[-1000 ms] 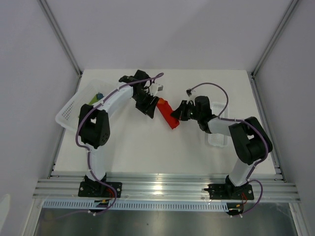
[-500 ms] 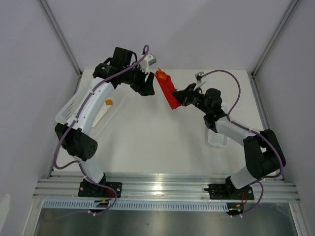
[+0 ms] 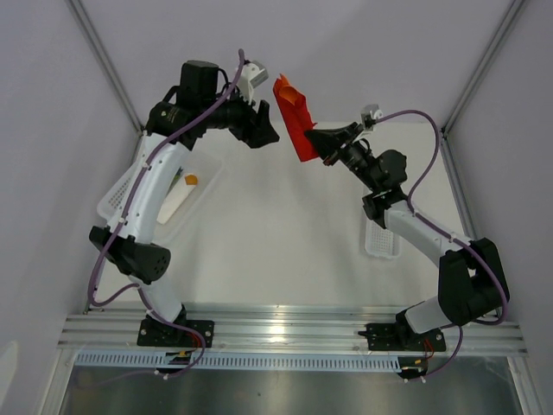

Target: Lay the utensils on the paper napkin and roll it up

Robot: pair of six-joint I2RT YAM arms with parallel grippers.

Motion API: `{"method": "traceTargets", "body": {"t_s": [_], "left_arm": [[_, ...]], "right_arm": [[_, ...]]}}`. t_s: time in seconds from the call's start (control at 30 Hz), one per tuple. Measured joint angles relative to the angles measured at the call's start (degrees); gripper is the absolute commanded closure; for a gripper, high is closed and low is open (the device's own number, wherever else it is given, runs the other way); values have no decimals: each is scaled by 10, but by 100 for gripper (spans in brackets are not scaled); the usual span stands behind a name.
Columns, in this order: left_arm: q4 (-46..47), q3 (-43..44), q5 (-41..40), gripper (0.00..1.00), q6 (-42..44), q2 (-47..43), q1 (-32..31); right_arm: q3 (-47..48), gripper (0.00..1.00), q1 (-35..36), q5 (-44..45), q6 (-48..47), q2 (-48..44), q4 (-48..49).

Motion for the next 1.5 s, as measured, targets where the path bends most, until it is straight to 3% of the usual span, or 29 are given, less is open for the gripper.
{"method": "traceTargets", "body": {"t_s": [0.4, 0.67, 1.1, 1.5], "left_arm": [[47, 49, 0, 13, -10, -20, -4], [86, 71, 13, 13, -31, -15, -13], [121, 76, 105, 22, -87, -6, -26], [150, 91, 120, 44, -136, 4, -46]], "right_arm": [[27, 100, 6, -20, 20, 0, 106], [27, 100, 12, -37, 20, -1, 130], [28, 100, 18, -40, 34, -6, 175], [45, 100, 28, -44, 45, -4, 195]]}}
